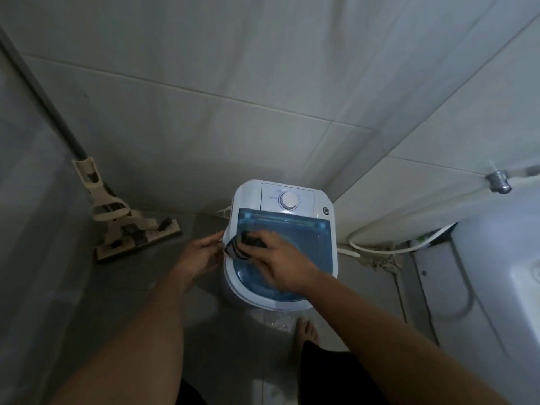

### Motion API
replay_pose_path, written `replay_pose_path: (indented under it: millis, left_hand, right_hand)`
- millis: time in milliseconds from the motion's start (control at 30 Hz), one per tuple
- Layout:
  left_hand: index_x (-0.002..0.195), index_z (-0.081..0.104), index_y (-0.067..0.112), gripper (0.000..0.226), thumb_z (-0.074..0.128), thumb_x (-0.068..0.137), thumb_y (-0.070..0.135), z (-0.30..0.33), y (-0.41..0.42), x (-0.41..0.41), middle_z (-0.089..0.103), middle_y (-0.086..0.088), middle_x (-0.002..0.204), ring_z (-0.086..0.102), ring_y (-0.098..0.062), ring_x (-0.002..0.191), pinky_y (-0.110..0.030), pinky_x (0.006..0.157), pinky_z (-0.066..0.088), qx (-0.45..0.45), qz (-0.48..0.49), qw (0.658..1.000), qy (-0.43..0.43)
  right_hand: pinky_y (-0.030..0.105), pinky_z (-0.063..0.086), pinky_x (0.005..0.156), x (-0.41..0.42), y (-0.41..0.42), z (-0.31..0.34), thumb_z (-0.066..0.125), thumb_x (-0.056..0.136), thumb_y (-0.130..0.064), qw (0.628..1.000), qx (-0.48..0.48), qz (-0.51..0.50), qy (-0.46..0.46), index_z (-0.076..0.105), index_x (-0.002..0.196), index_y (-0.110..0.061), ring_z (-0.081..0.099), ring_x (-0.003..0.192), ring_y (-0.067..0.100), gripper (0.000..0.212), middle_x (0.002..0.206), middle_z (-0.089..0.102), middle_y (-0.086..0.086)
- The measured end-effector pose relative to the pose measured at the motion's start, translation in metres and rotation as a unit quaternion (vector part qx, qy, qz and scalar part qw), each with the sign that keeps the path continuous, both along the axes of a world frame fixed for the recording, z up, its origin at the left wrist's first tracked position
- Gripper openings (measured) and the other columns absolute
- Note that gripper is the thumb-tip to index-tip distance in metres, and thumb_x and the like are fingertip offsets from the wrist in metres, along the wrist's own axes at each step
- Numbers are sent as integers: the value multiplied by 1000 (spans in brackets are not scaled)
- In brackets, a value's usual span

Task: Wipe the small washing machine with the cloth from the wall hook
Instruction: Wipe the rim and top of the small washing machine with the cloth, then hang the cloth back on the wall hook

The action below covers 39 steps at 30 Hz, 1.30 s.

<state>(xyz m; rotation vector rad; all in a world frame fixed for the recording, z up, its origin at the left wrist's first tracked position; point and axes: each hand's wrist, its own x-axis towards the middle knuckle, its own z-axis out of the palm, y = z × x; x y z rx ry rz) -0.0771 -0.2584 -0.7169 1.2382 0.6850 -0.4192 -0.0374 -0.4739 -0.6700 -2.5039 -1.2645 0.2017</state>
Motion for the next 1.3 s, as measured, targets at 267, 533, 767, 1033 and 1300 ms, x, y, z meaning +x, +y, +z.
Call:
replay_pose_path:
  millis: [267, 533, 767, 1033, 1300]
  left_hand:
    - [135, 63, 24, 40, 57, 98, 10, -5, 3, 1, 70, -15, 127, 63, -23, 102, -35, 92, 52, 14, -27, 1000, -5]
    - [132, 65, 29, 40, 60, 96, 11, -11, 7, 3, 72, -12, 121, 68, -27, 105, -41, 97, 53, 27, -34, 999, 7]
    - [128, 66, 30, 38, 57, 97, 10, -9, 6, 3, 73, -9, 116, 67, -23, 98, -37, 89, 55, 34, -40, 999, 4]
    - [127, 68, 21, 35, 54, 98, 8, -3, 7, 2, 73, -9, 119, 68, -28, 109, -40, 97, 53, 0, -17, 1000, 22]
    - [125, 65, 16, 31, 52, 100, 28, 47, 9, -16, 70, -11, 122, 64, -26, 106, -38, 91, 48, 34, 23, 997, 60]
  right_hand:
    - [34, 42, 109, 46, -117, -5, 59, 99, -19, 893, 45, -448, 3, 59, 141, -15, 58, 119, 39, 42, 135, 52, 18]
    - [52, 50, 88, 29, -72, -28, 54, 96, -18, 825, -8, -562, -52, 55, 143, -23, 50, 113, 41, 47, 135, 50, 15]
    - [48, 48, 83, 2, 3, -31, 63, 86, -11, 901, 1, -425, -81, 56, 142, -25, 53, 111, 38, 57, 142, 53, 12]
    - [45, 48, 84, -31, 69, -31, 62, 83, -17, 939, -7, -338, -58, 53, 142, -29, 55, 108, 33, 61, 142, 53, 8]
    - [10, 42, 98, -90, 47, -3, 64, 93, -6, 876, 269, -342, 207, 69, 129, -18, 58, 110, -10, 38, 122, 64, 3]
